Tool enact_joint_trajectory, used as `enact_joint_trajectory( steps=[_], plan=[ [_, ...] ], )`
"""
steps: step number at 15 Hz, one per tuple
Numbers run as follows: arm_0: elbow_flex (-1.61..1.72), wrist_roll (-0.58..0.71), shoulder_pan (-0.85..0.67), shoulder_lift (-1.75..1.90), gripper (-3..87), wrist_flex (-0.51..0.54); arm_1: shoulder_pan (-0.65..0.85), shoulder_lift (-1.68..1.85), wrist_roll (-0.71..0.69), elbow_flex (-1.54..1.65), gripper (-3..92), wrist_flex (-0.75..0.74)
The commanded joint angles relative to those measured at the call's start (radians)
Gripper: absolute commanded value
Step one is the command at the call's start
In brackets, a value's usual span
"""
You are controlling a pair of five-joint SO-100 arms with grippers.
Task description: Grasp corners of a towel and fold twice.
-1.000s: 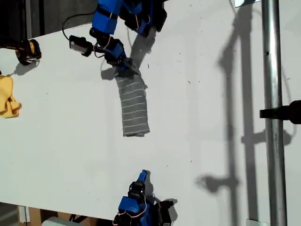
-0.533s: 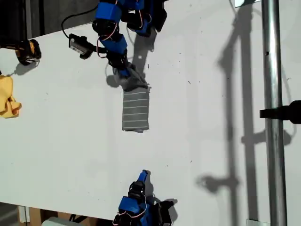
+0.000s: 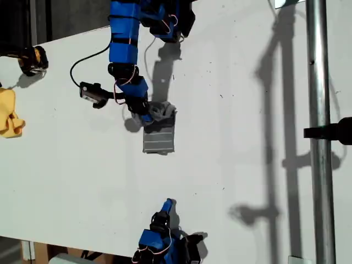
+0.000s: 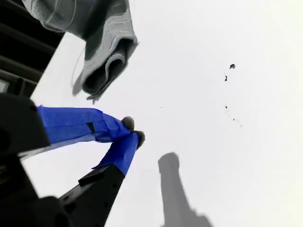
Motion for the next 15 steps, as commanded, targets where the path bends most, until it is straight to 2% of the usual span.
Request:
enact_joint_trajectory(
  steps=[1, 4, 7, 11, 13, 15],
  plan=[
    [-0.046, -0.014, 0.009, 0.008, -0.2, 0.005, -0.021, -0.118, -0.014, -0.147, -0.1, -0.060],
    [-0.032, -0.015, 0.011, 0.008, 0.4, 0.003, -0.029, -0.319, -0.014, -0.267, 0.6, -0.089],
    [-0.029, -0.031, 0.020, 0.008, 0.2, 0.006, -0.026, -0.476, -0.014, -0.399, 27.9, -0.046],
    [-0.028, -0.038, 0.025, 0.008, 0.2, 0.006, -0.031, -0.517, -0.017, -0.509, 27.1, -0.023],
    [-0.028, -0.040, 0.025, 0.008, 0.2, 0.006, -0.029, -0.488, -0.035, -0.560, 21.5, 0.009],
    [-0.020, -0.049, 0.026, 0.008, 0.2, 0.008, -0.014, -0.399, -0.052, -0.566, 21.5, 0.008]
  ],
)
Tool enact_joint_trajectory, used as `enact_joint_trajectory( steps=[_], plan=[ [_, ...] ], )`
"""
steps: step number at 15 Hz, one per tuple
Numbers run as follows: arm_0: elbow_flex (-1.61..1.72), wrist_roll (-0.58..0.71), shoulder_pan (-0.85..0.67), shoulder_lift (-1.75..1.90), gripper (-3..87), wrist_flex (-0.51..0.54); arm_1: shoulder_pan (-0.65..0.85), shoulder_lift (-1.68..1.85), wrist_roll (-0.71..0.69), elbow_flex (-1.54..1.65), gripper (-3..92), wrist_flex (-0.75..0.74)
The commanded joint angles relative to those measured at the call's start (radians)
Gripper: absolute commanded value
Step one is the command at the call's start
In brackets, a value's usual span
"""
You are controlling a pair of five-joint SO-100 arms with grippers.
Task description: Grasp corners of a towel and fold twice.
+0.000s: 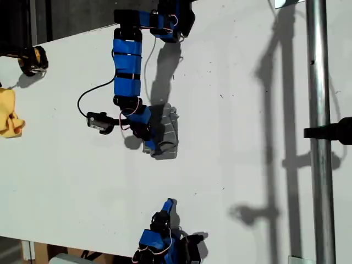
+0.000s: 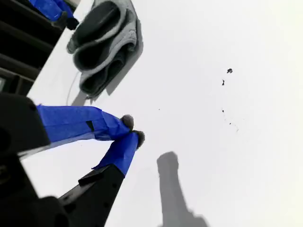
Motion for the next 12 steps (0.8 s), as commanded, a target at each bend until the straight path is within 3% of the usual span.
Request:
enact_joint_trajectory(
  steps=[1, 3, 4, 5, 6, 7, 8, 9, 11, 12],
  plan=[
    [-0.009, -0.026, 0.012, 0.008, 0.4, 0.011, 0.018, 0.187, -0.029, -0.057, 21.5, 0.000],
    [0.018, -0.054, 0.020, 0.008, 1.2, 0.020, 0.046, 0.364, -0.051, 0.043, 21.5, -0.014],
    [0.035, -0.078, 0.029, 0.008, 1.3, -0.002, 0.061, 0.451, -0.078, 0.098, 14.6, -0.012],
    [0.051, -0.107, 0.037, 0.008, 1.5, -0.018, 0.078, 0.517, -0.089, 0.129, 15.7, 0.021],
    [0.051, -0.149, 0.031, 0.008, 0.1, 0.020, 0.095, 0.595, -0.089, 0.189, 21.1, 0.032],
    [0.051, -0.170, 0.034, 0.008, -1.4, 0.044, 0.110, 0.699, -0.089, 0.285, 20.1, 0.018],
    [0.051, -0.172, 0.058, 0.008, -1.4, 0.046, 0.129, 0.859, -0.084, 0.446, 4.2, -0.043],
    [0.051, -0.164, 0.083, 0.008, -1.4, 0.048, 0.149, 1.057, -0.071, 0.646, 0.8, -0.118],
    [0.051, -0.152, 0.129, 0.008, -1.4, 0.048, 0.186, 1.430, 0.006, 0.962, -0.1, -0.094],
    [0.051, -0.020, 0.132, 0.008, -1.4, 0.048, 0.187, 1.571, 0.066, 1.097, -0.1, -0.057]
  ],
)
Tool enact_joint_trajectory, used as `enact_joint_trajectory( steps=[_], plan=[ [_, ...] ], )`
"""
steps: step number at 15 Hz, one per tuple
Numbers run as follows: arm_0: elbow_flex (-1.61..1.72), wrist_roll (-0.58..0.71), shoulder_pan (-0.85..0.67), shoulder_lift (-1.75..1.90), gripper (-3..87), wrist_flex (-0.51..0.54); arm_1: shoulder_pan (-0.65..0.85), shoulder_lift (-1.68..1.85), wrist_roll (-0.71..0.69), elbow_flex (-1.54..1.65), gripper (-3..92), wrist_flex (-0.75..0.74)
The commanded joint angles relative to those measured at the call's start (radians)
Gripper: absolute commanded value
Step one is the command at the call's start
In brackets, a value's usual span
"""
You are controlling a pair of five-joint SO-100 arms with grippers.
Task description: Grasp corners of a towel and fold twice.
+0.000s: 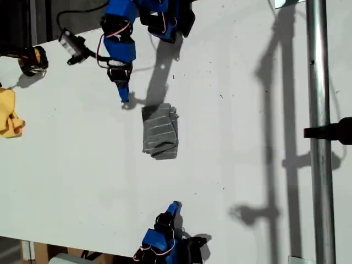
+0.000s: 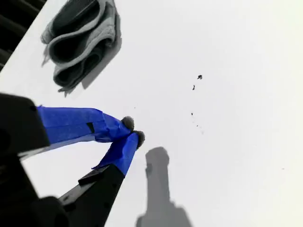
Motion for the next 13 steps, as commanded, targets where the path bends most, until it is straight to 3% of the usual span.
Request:
enact_joint_trajectory(
  steps=[1, 2, 4, 6, 8, 9, 10, 11, 13],
  plan=[
    [0.005, 0.365, 0.017, 0.006, -1.3, 0.002, -0.003, 0.373, 0.100, 0.258, -0.1, 0.072],
    [0.005, 0.347, 0.064, 0.000, -1.2, 0.008, -0.006, 0.500, 0.130, 0.321, -0.1, 0.169],
    [0.005, 0.460, 0.161, 0.003, -1.2, 0.005, 0.009, 0.689, 0.178, 0.399, -0.1, 0.388],
    [0.005, 0.459, 0.169, 0.003, -1.2, 0.005, 0.023, 0.687, 0.225, 0.502, 1.9, 0.456],
    [0.005, 0.459, 0.167, 0.003, -1.2, 0.005, 0.057, 0.687, 0.408, 0.560, 3.2, 0.627],
    [0.005, 0.459, 0.167, 0.003, -1.2, 0.005, 0.032, 0.686, 0.405, 0.565, 4.6, 0.627],
    [0.005, 0.459, 0.167, 0.003, -1.2, 0.005, -0.064, 0.686, 0.434, 0.555, 12.2, 0.624],
    [0.005, 0.459, 0.166, 0.003, -1.2, 0.005, -0.147, 0.686, 0.449, 0.554, 12.2, 0.621],
    [0.005, 0.459, 0.166, 0.003, -1.2, 0.005, -0.275, 0.686, 0.344, 0.554, 12.2, 0.640]
  ],
)
